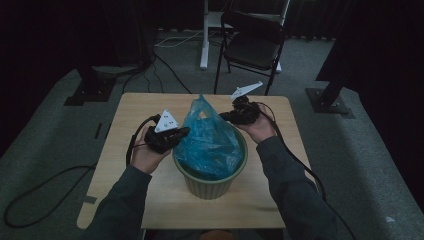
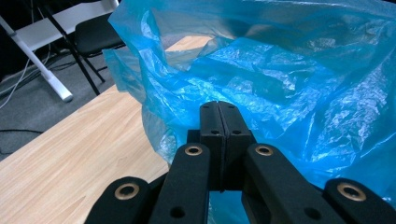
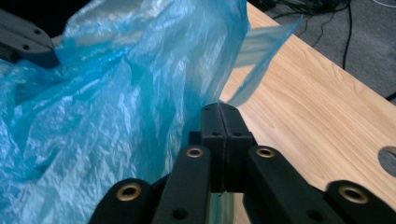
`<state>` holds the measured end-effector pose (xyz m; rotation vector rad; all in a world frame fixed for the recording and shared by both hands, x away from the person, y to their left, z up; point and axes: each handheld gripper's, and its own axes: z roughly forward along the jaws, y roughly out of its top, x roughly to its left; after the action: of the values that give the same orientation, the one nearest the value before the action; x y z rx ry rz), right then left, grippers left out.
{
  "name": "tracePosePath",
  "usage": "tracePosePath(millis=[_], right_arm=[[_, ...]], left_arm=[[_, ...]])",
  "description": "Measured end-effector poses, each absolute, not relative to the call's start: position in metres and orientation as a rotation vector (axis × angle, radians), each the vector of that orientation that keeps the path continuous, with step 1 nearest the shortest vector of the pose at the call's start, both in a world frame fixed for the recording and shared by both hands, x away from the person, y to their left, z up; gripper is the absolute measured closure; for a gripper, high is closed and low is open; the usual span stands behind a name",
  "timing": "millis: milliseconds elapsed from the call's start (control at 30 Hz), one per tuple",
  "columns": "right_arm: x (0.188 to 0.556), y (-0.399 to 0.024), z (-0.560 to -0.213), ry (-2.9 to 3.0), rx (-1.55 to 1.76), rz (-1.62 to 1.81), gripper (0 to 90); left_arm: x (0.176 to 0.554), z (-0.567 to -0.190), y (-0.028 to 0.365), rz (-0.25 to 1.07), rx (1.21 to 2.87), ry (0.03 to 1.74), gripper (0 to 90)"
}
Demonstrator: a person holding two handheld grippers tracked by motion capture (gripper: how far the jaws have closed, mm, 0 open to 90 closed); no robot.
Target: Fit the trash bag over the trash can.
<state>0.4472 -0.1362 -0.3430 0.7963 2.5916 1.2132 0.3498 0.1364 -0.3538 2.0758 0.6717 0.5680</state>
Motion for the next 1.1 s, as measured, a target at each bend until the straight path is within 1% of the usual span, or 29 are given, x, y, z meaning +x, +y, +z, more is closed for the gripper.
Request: tracePosePath(millis=[67,133,233,400,433,467,533,600,667,700,867,1100], right_arm=[[0.448,-0.135,-0.343,2.586,0.778,1.264,67.1],[0.449,-0.134,-0.343,2.595,0.772,1.330,60.4],[0.450,-0.131,-0.343,2.594,0.780,1.385,55.4],[0.453,-0.121,-0.347,2.612,0.772,1.341,53.0],[0.454,-0.118,-0.348,2.618,0.770,1.325,54.2],[0.454,-0.116,-0.349,2.626,0.766,1.301,57.6],[0.454,-0.111,-0.351,2.638,0.745,1.236,66.0],[0.452,-0.110,-0.351,2.609,0.753,1.184,77.3],[0.453,-0.114,-0.349,2.609,0.765,1.202,81.7],[0.453,-0.116,-0.347,2.599,0.767,1.213,88.9],[0.448,-0.125,-0.341,2.574,0.793,1.164,90.0],[0.441,-0.153,-0.346,2.554,0.876,1.160,90.0]], left_arm=[[0.350,-0.354,0.136,0.570,2.077,0.673,89.6],[0.351,-0.355,0.136,0.567,2.078,0.675,89.6],[0.352,-0.355,0.136,0.565,2.079,0.677,89.6],[0.353,-0.356,0.134,0.566,2.083,0.674,89.6],[0.353,-0.356,0.134,0.566,2.083,0.673,89.6],[0.353,-0.356,0.134,0.566,2.083,0.673,89.6],[0.353,-0.356,0.134,0.566,2.082,0.673,89.6],[0.352,-0.356,0.134,0.567,2.081,0.673,89.6],[0.352,-0.356,0.135,0.571,2.085,0.671,89.6],[0.351,-0.356,0.136,0.573,2.084,0.672,89.7],[0.349,-0.357,0.140,0.574,2.077,0.680,89.6],[0.345,-0.359,0.148,0.584,2.077,0.692,89.7]])
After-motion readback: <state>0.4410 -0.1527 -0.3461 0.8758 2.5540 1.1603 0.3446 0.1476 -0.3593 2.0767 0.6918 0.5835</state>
